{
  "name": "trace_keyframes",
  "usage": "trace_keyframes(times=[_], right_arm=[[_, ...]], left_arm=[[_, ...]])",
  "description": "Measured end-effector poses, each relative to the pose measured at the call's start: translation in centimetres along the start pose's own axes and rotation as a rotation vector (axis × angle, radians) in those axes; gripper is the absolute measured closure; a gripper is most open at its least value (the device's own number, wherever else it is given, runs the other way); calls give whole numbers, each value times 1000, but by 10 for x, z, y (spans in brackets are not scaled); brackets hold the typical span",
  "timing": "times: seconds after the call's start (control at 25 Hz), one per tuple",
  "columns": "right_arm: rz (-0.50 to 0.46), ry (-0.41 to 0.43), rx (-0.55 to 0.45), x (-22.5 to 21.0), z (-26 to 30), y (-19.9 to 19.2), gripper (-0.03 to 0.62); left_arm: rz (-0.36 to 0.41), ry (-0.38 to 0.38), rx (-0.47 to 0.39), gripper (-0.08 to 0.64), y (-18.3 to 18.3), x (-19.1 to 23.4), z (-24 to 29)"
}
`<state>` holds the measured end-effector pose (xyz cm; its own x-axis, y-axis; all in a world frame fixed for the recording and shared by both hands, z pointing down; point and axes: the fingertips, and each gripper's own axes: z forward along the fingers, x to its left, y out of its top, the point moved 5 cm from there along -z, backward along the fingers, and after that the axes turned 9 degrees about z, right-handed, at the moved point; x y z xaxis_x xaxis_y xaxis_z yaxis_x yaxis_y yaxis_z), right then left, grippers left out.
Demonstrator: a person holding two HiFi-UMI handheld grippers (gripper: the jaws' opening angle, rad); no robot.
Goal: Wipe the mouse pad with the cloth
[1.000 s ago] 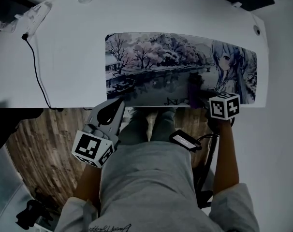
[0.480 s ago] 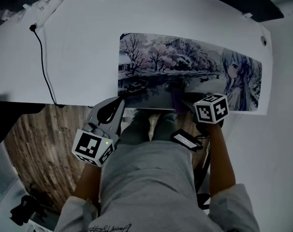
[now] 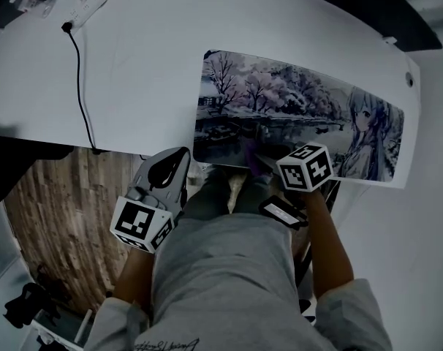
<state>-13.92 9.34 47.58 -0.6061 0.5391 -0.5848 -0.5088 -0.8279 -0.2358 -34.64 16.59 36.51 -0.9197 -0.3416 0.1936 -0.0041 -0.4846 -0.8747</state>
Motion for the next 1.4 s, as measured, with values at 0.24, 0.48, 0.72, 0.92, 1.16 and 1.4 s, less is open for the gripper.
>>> trace_keyframes(times=[0.24,0.48,0.72,0.92,1.16,1.4], right_arm=[[-62,50,36,32,30,13,525],[-141,89,65,73,64,24,525],[-204,89,81,93,81,29,523],[-211,96,73,92,79,29,523],[-214,95,30,88,57,29,524],[-182,48,-40,66,22,19,523]], left_arm=[[-18,47,-9,541,-9,12,-15],[-40,78,-12,541,-16,20,-29],[-59,126,-5,540,-22,37,-46],[-62,121,-3,541,-22,37,-45],[-38,70,-13,541,-10,23,-28],[4,11,-9,541,0,4,-10]])
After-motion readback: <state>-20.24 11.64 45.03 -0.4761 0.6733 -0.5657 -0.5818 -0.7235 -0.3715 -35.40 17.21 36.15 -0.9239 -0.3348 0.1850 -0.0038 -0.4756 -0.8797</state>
